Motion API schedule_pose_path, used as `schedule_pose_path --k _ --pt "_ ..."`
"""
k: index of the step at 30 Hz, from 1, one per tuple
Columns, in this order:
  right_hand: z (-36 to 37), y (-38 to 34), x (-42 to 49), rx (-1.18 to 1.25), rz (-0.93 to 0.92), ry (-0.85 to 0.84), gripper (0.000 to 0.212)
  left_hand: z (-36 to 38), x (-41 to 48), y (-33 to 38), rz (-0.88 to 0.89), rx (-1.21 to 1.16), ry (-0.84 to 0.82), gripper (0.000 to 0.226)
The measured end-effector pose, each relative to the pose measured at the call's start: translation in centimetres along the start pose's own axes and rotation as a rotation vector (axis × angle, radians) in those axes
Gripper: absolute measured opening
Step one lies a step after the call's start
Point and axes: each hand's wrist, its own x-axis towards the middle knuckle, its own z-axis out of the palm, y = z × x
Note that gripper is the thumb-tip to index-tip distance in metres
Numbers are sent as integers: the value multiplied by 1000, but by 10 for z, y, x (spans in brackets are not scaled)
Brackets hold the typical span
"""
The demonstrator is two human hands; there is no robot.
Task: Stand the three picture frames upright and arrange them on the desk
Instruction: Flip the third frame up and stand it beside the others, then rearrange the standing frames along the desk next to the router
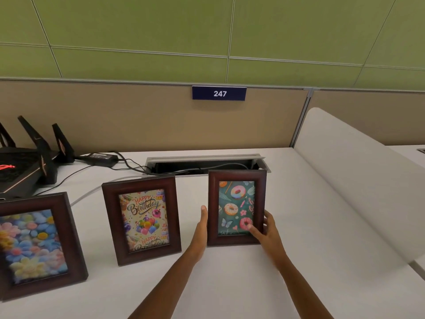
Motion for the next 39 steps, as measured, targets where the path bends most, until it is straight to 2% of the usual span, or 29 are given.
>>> schedule_pose_path --k 4,7,9,13,16,19,23,26,29,31,34,39 --pt "-3 13 -20 -158 -68 204 67 3 -15 -7 75 100 78 57" --pt "-2 16 -36 -300 -107 245 69 3 -29 -11 160 189 138 49" --pt "-2 17 -46 -373 -96 257 68 1 -39 -19 211 329 176 48" --pt "-3 20 -65 -521 -74 238 64 -3 -55 -38 293 685 272 50" --pt "2 23 -76 -706 -36 181 60 -6 -67 -47 327 864 318 53" --pt "7 27 -86 -895 -24 101 58 -8 -75 -55 334 1020 313 55" --pt "16 28 -96 -1008 -41 65 54 -12 -89 -61 345 1307 282 62" --pt "26 27 -100 -1053 -41 41 54 -16 -102 -59 517 1498 339 58" --pt "39 24 -106 -1074 -36 11 54 -21 -114 -58 559 1510 278 38" --pt "51 21 -111 -1073 -49 -12 58 -28 -122 -55 530 1504 228 42" --pt "76 16 -122 -961 -99 -76 51 -46 -134 -53 631 1514 241 36" --pt "132 2 -150 -835 -164 -171 45 -94 -161 -48 734 1499 144 38"
